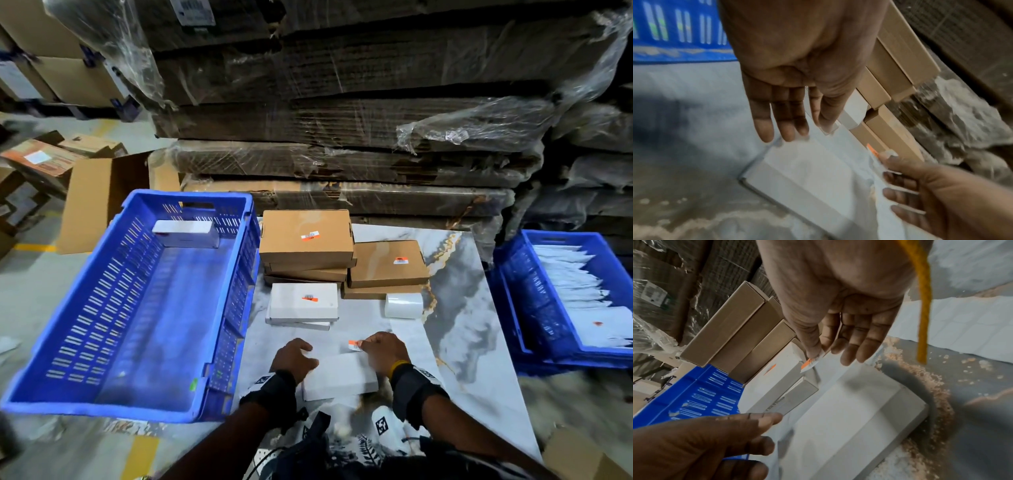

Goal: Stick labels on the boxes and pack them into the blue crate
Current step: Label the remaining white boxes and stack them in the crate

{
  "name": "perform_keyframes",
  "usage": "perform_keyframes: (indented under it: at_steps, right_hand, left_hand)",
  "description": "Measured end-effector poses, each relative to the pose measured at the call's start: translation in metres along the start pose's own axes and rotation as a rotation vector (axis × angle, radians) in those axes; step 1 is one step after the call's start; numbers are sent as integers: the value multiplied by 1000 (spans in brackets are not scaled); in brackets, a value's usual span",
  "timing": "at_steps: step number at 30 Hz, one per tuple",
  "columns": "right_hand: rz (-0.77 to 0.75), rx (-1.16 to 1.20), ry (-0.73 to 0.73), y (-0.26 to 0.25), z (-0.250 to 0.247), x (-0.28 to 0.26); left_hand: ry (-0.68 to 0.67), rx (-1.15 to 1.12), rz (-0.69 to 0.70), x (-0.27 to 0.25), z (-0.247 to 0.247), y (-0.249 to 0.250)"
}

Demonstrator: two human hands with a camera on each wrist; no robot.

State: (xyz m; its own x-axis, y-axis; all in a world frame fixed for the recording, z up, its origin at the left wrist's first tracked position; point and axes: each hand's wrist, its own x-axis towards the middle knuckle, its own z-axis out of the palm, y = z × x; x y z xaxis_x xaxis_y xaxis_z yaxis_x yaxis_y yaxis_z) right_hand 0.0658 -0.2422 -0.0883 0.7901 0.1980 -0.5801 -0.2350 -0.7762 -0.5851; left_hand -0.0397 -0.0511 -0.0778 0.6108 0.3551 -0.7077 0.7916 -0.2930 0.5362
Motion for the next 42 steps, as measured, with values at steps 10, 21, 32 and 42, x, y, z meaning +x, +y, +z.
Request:
perform_keyframes:
  at_steps: [10, 21, 32, 42]
  right_hand:
    - [-40, -137, -52, 10, 9, -6]
    - [-67, -164, -84, 15, 5, -8]
    - [-64, -106, -136, 1, 32, -7]
    - [-4, -222, -104, -9, 44, -7]
  left_hand:
    - [-61, 675, 243, 3, 44, -2]
    - [0, 750, 160, 6, 52, -15]
    - [-40, 600, 227, 7, 34, -30]
    - [-43, 619, 245, 8, 34, -37]
